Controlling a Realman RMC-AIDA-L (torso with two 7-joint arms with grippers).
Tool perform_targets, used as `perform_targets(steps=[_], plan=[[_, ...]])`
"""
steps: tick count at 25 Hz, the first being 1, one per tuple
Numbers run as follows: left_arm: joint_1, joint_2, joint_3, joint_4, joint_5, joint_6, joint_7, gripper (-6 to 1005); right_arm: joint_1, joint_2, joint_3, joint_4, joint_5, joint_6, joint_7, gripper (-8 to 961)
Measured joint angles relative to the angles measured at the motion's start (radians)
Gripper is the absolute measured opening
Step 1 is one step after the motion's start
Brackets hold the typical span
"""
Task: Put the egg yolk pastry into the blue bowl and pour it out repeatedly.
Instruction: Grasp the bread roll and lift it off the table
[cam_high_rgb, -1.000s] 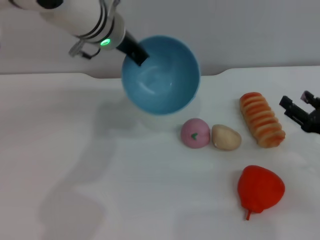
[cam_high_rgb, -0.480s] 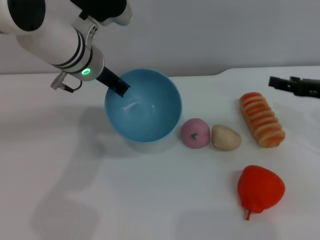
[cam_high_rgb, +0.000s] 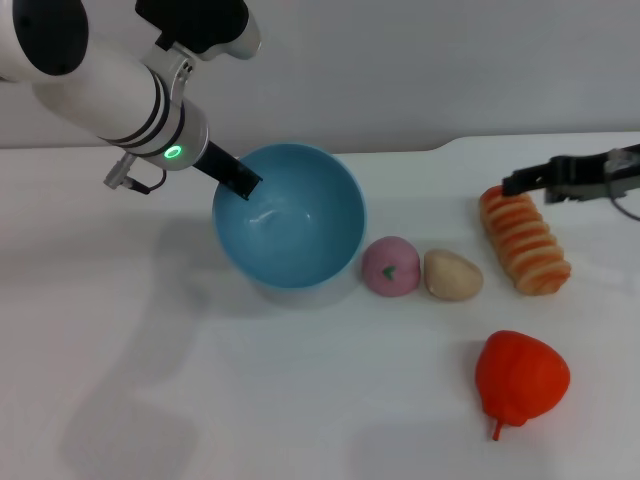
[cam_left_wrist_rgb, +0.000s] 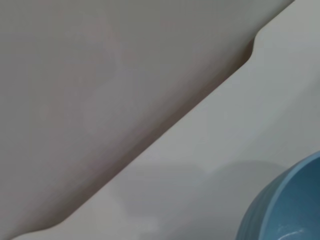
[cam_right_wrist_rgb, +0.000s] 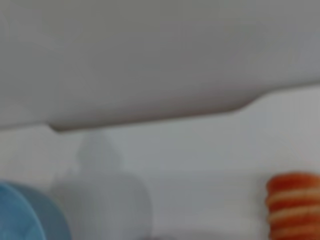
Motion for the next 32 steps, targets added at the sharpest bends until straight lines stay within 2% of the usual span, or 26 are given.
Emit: perform_targets(steps=[3,6,13,14,15,19,28,32], plan=[[-0.003,-0.002,0.003,0.006,-0.001,0.007,0.000,-1,0.063,-0.002,-0.001,0.090,-0.032,-0.002,0.005,684],[-0.009,-0.001,0.003,0.016,-0.002,0.012,0.000,0,0.087,0.008,-0.007,0.133,-0.041,0.014,0.005,685],[-0.008,-0.002,0.005,0.021,-0.002,0.024,0.000,0,0.091,0.055,-0.016,0.226,-0.045,0.117,-0.022,684],[-0.008,-0.002,0.005,0.024,-0.002,0.026,0.000,0,0.089,0.067,-0.017,0.240,-0.045,0.137,-0.023,684],[-0.009,-0.002,0.005,0.025,-0.001,0.027,0.000,0,0.089,0.067,-0.017,0.240,-0.045,0.137,-0.023,684],[-0.009,-0.001,0.005,0.027,-0.001,0.028,0.000,0,0.079,0.090,-0.017,0.256,-0.043,0.176,-0.039,685],[-0.008,0.000,0.005,0.027,-0.001,0.024,0.000,0,0.080,0.117,-0.017,0.307,-0.038,0.269,-0.085,686],[-0.008,0.000,0.005,0.027,-0.001,0.023,0.000,0,0.080,0.119,-0.017,0.323,-0.025,0.302,-0.096,685]])
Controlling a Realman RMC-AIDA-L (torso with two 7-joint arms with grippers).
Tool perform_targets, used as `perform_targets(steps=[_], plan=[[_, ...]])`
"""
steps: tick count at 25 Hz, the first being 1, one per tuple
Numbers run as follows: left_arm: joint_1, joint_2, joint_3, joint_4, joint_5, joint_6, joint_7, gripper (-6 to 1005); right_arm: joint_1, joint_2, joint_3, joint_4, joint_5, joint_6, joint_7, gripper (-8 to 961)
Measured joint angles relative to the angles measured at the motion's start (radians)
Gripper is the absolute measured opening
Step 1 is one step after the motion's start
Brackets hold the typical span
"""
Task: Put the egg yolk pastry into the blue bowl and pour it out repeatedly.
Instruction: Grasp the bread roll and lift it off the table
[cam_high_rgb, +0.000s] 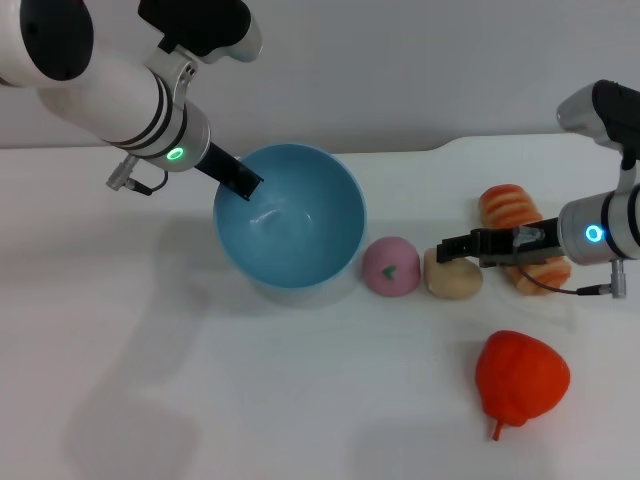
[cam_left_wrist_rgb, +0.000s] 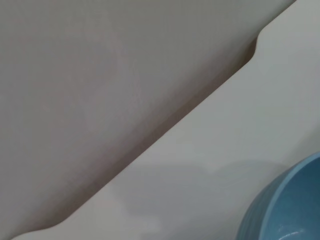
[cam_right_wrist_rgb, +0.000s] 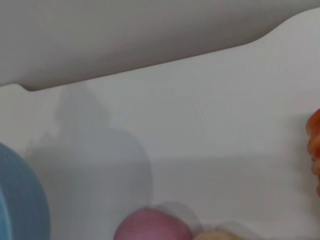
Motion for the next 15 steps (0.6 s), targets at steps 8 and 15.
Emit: perform_targets(steps=[8,15], plan=[[-0.001,-0.002,0.016,-0.003,0.000,0.000,0.000,-1,-0.004,0.000,0.005,0.033,0.103,0.001,-0.126,663],[0.000,-0.003,0.021,-0.007,0.000,-0.002,-0.002,-1,0.000,0.000,0.010,0.048,0.121,-0.030,-0.181,527]])
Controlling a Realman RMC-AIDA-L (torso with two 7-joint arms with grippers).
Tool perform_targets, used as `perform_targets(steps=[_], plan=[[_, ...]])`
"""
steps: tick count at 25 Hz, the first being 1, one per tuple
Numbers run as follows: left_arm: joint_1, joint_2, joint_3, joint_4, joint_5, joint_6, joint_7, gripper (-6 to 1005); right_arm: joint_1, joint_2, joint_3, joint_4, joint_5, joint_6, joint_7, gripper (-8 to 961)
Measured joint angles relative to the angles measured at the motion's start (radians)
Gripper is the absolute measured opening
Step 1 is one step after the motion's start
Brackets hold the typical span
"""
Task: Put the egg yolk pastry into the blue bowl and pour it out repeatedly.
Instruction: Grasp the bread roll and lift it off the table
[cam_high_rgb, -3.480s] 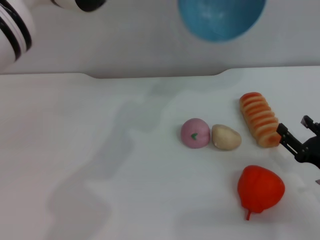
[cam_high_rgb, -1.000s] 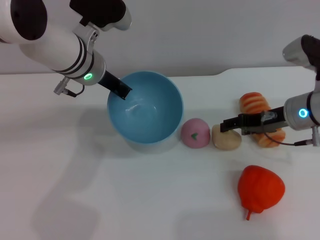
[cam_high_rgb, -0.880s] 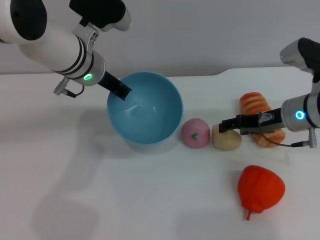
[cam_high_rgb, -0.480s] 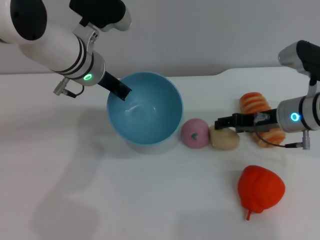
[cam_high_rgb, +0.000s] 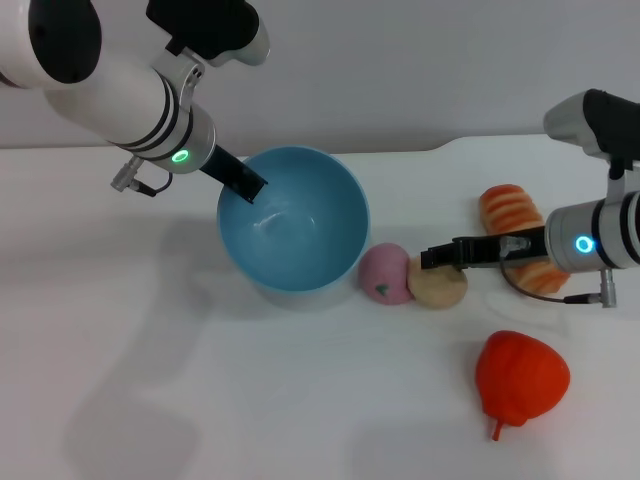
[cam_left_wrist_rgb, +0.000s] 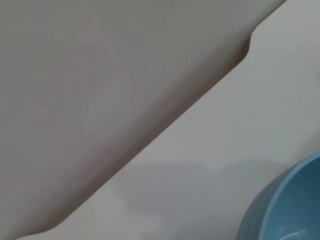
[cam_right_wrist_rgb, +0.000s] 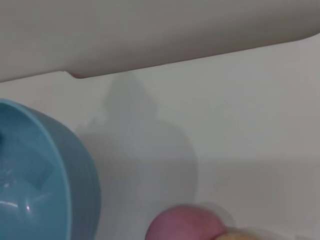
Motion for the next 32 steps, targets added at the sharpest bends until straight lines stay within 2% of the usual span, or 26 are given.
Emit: perform_targets(steps=[15,23,28,32], plan=[[0.000,0.001,0.001,-0.002,0.000,0.007,0.006,-1,-0.009,-0.002,0.001,0.009,0.002,-0.003,0.044,337],[-0.001,0.002,0.003,-0.001,0.000,0.009,0.008,0,-0.012,-0.002,-0.004,0.020,-0.002,-0.038,0.041,341],[-0.001,0.003,0.003,0.001,0.000,0.010,0.009,0,-0.015,-0.002,0.001,0.021,-0.002,-0.032,0.045,410],[-0.001,0.003,0.003,0.000,0.000,0.010,0.009,0,-0.019,-0.002,0.002,0.031,-0.002,-0.008,0.051,557]])
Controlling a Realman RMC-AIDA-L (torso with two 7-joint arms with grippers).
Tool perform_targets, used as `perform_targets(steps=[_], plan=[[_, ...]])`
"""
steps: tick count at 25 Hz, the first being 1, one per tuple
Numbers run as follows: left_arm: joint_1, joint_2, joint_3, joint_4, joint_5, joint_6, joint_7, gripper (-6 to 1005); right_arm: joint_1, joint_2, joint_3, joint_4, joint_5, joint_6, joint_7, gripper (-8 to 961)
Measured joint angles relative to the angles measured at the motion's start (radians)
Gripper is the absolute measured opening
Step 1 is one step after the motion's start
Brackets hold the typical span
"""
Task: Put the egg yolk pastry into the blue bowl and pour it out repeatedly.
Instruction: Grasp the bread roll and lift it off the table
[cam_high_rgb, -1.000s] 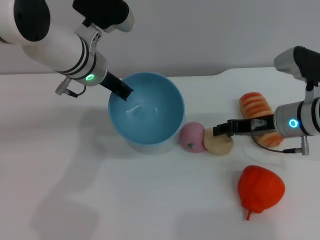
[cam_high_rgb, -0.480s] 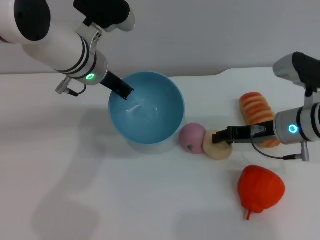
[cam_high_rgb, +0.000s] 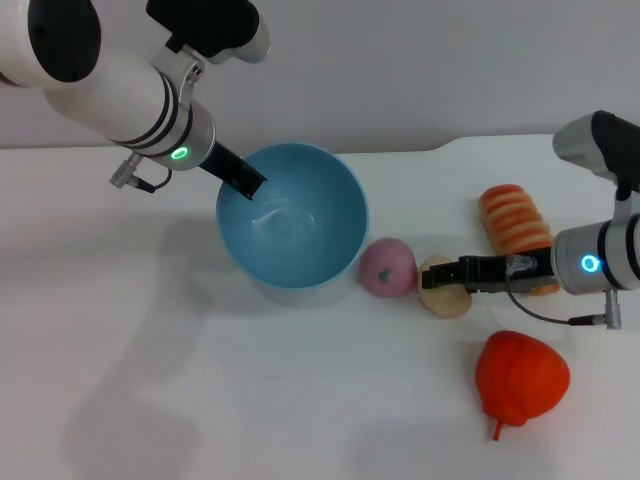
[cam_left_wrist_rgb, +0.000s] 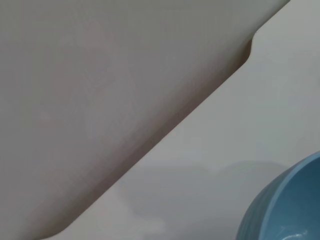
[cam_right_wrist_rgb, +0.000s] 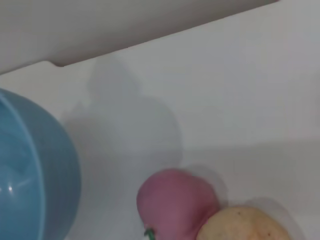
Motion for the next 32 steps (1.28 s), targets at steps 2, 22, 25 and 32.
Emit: perform_targets(steps=[2,22,25,32], plan=[[0.000,0.000,0.001,0.001,0.000,0.000,0.000,0,-0.001,0.000,0.000,0.011,0.000,0.012,0.005,601],[0.000,-0.003,0.026,-0.001,-0.002,0.004,-0.007,0,-0.006,0.000,-0.011,-0.022,-0.045,0.016,0.027,406],[0.000,-0.003,0.026,-0.004,-0.002,0.004,-0.007,1,-0.010,0.001,-0.011,-0.054,-0.048,-0.002,0.027,379],[0.000,-0.003,0.026,-0.005,-0.002,0.007,-0.007,0,-0.021,0.002,-0.012,-0.184,-0.049,-0.077,0.026,281]])
